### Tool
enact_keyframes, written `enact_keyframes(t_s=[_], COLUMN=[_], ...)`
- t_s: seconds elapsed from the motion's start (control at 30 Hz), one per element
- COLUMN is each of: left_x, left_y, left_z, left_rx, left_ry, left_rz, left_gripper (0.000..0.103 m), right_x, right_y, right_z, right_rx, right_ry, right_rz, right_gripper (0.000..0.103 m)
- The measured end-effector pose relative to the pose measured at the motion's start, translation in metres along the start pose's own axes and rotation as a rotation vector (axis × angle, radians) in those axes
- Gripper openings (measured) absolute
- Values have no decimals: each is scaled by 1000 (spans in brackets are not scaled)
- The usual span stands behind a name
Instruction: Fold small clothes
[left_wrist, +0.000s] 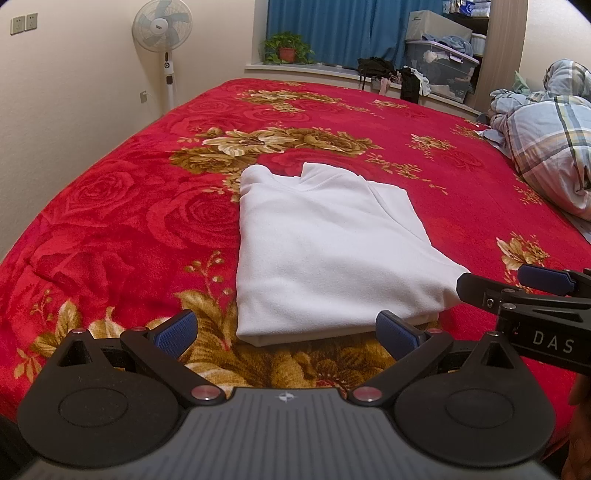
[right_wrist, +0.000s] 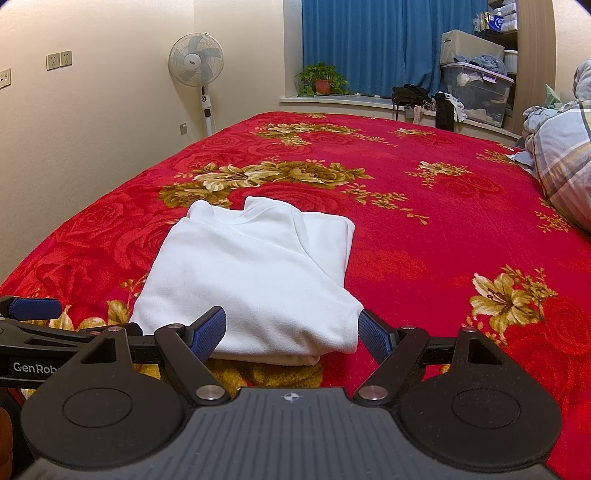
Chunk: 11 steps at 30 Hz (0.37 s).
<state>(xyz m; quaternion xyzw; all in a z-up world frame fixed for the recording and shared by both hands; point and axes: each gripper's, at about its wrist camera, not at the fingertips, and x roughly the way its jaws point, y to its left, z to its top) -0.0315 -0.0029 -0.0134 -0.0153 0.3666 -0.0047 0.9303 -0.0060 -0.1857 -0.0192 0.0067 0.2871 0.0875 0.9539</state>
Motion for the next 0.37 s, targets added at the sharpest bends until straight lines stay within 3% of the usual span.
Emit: enact_keyframes(t_s=[0.37], left_x=[1], left_y=[0], left_z=[-1], left_rx=[5], left_ry=[-4], left_rz=[-1], left_gripper=[103], right_x=[0], right_y=[0], right_z=[0], right_rx=[1], right_ry=[1], right_rz=[1], right_gripper=[80])
